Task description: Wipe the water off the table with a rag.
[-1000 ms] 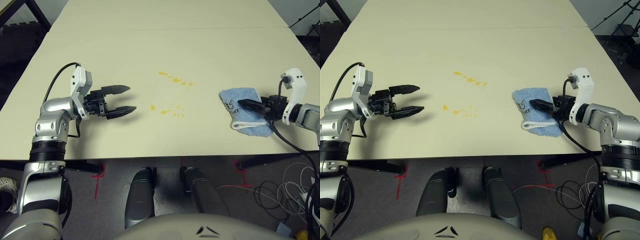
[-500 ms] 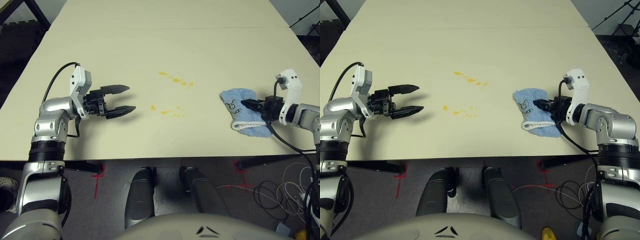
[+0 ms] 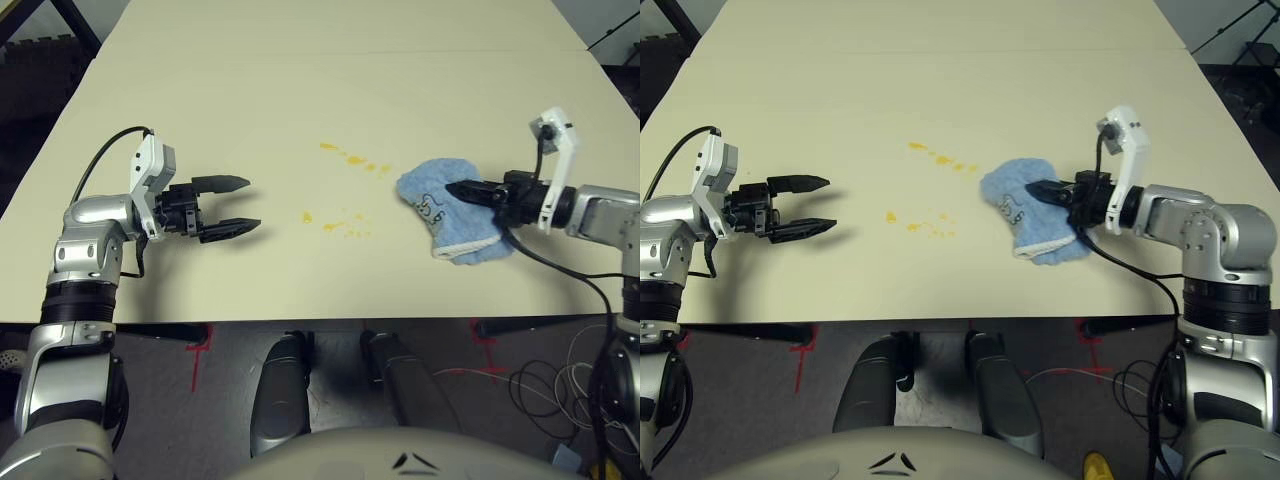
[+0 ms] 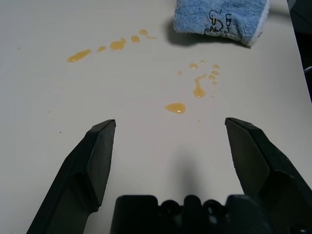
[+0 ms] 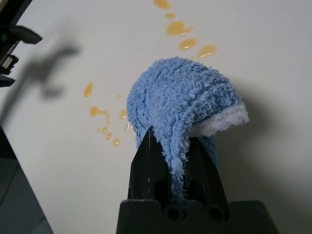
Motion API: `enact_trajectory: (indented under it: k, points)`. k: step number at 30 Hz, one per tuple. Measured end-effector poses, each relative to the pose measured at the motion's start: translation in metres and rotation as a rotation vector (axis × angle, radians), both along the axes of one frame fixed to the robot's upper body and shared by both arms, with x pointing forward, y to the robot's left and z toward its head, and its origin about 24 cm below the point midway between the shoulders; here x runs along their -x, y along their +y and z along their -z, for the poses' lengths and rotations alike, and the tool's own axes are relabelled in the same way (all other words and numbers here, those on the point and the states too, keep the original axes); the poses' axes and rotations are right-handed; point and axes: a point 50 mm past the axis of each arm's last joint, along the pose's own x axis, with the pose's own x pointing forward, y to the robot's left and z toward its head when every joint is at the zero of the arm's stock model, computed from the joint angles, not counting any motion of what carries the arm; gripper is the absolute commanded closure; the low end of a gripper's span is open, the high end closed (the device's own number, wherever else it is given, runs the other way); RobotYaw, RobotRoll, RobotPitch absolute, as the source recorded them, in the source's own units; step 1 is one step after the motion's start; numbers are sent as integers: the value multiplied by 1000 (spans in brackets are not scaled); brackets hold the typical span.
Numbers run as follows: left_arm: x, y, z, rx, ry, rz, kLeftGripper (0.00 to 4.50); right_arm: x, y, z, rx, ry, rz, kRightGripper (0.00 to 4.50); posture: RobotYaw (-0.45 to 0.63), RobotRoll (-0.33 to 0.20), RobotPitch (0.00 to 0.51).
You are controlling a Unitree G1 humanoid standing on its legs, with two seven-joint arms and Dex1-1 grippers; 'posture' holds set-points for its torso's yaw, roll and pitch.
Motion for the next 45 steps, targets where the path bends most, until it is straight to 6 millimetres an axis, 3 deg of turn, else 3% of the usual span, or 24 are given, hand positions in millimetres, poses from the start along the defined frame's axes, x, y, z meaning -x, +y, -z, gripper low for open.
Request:
enact_trajectory:
  k: [14, 24, 35, 40, 45]
  points:
    - [6, 7, 0, -35, 15, -6, 0, 2, 58, 25, 14, 43, -68, 4449, 125, 0, 244]
    - [9, 11, 1, -63, 29, -1, 0, -11, 123, 19, -2, 1, -169, 4449, 134, 0, 246]
    - [9, 11, 1, -64, 28, -1, 0, -17, 169, 18, -24, -10, -241, 4449, 143, 0, 246]
    - [9, 11, 1, -65, 26, -1, 0, -17, 182, 17, -18, -21, -281, 4449, 147, 0, 245]
    - [9, 11, 1, -66, 23, -4, 0, -18, 178, 17, -14, -29, -292, 4449, 149, 0, 246]
